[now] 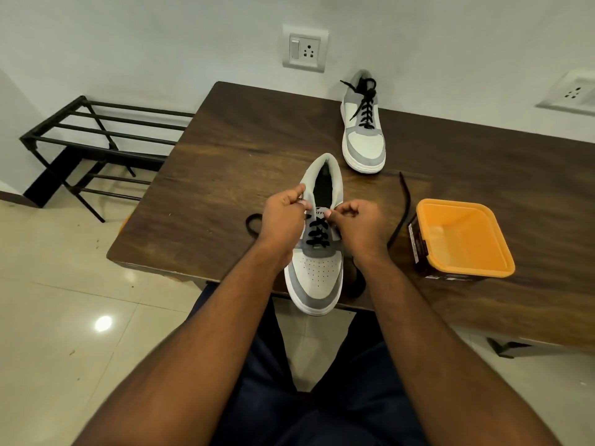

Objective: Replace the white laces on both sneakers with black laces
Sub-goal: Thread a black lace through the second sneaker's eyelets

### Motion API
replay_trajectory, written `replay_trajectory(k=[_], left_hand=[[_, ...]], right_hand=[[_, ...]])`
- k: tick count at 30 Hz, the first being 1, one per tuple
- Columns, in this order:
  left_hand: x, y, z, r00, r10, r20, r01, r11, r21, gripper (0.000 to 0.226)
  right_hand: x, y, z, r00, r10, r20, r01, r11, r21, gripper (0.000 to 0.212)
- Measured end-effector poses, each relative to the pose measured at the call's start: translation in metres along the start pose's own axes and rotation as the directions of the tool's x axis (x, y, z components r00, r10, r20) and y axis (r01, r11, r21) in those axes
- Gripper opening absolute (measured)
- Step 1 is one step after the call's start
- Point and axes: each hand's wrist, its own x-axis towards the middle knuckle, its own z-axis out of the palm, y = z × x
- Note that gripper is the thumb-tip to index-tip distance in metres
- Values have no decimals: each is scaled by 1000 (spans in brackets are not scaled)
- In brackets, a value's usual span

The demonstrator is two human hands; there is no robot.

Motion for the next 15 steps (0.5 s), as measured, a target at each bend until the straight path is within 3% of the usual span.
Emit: replay_trajectory(k=[4, 7, 11, 15], left_hand=[[-8, 0, 3, 990, 138, 2, -137, 983, 120, 42], [-5, -1, 7, 978, 209, 2, -201, 941, 273, 20], [-1, 8, 13, 958, 251, 135, -281, 758, 589, 1], [2, 17, 19, 961, 190, 203, -274, 527, 804, 14]], right_hand=[[-4, 3, -1, 1000, 19, -1, -19, 989, 144, 19], [-7, 7, 0, 999, 31, 15, -34, 970, 240, 17], [-5, 14, 0, 996, 45, 80, -69, 938, 340, 3], [-7, 15, -3, 992, 49, 118, -92, 916, 392, 2]])
